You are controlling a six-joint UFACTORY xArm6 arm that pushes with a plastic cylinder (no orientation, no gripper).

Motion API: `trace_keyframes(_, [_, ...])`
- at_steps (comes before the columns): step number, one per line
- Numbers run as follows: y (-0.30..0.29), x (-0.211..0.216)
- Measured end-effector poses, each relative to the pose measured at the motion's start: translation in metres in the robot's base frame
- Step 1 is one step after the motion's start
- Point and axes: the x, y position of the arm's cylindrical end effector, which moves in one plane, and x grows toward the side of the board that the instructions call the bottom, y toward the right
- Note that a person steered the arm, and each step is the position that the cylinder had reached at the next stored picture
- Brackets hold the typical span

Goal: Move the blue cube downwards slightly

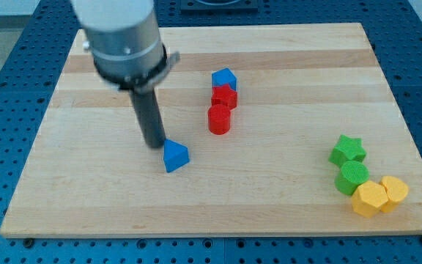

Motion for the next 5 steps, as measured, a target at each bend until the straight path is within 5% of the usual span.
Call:
trace_keyframes(1, [-0.009, -0.114])
trace_keyframes(3, [0.043, -0.141])
trace_keyframes(5, [0.076, -0.234])
